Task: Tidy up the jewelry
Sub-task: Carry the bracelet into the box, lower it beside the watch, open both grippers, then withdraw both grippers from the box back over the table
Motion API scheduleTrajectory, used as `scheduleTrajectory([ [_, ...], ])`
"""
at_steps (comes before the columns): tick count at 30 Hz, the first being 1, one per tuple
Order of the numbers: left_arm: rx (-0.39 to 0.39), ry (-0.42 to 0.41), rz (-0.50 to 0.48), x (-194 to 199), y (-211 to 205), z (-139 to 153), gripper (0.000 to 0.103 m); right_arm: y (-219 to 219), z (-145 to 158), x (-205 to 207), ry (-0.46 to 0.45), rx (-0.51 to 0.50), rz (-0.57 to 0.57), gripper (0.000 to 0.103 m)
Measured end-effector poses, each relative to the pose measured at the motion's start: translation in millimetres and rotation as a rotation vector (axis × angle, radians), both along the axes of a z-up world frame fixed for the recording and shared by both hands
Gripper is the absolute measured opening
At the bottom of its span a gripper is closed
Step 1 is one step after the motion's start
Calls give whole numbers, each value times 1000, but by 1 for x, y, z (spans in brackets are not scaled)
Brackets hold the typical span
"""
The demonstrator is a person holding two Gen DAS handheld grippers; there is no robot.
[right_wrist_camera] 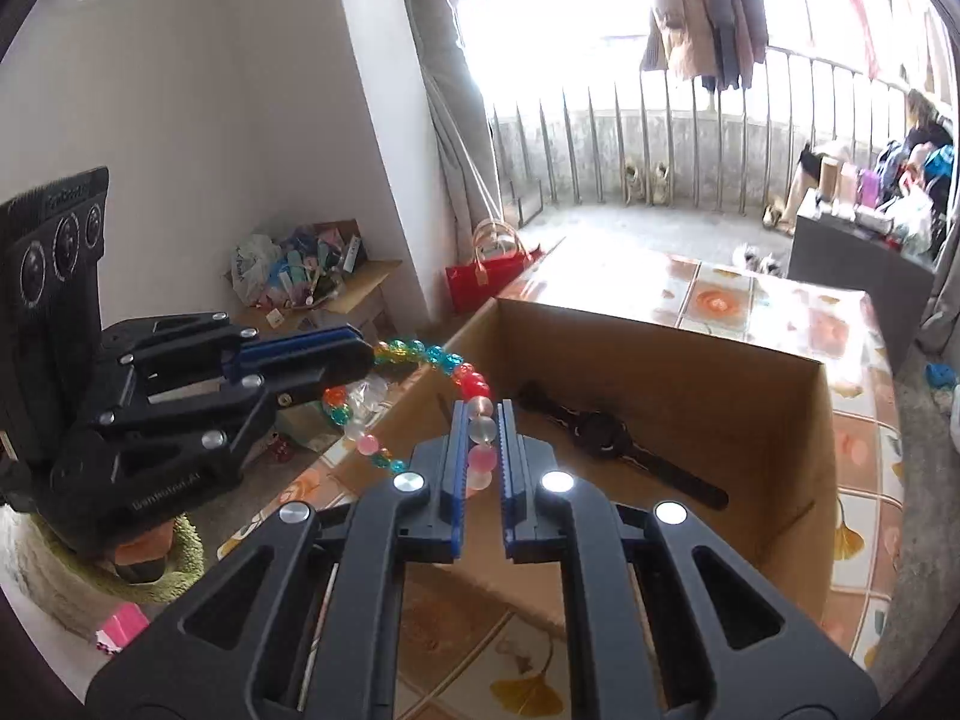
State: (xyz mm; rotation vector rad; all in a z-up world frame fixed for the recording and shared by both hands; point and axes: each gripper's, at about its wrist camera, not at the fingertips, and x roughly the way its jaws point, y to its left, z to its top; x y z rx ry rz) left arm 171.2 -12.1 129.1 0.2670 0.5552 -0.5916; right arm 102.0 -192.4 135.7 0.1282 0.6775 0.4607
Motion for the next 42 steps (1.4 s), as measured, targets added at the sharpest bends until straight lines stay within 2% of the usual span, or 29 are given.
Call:
scheduleTrajectory([
  [4,76,130,5,47,-18,-39,10,-5,-25,54,143,14,43,8],
  [5,97,158,8,55,-21,-51,10,-4,-37,69,203,15,60,8],
  [10,212,248,7,82,-33,-89,10,1,-87,120,441,20,124,8],
  [16,314,308,-6,93,-44,-111,10,12,-124,150,665,30,176,9],
  [21,330,330,7,94,-39,-113,11,8,-137,161,753,83,182,14],
  [22,327,333,11,97,-39,-113,11,6,-137,161,758,101,176,14],
  [26,291,336,32,102,-34,-106,11,-1,-129,156,701,125,147,27],
  [28,246,331,37,99,-26,-97,17,-6,-122,150,673,141,138,29],
  [30,211,307,49,93,-19,-86,28,-14,-111,141,628,169,120,35],
  [34,143,228,71,68,-2,-57,41,-30,-77,108,515,211,77,41],
  [35,123,210,75,60,3,-50,47,-37,-69,100,486,221,68,41],
  [39,46,153,74,20,25,-29,67,-61,-40,51,356,256,37,54],
  [42,10,135,60,-11,37,-25,76,-75,-27,4,274,262,16,65],
])
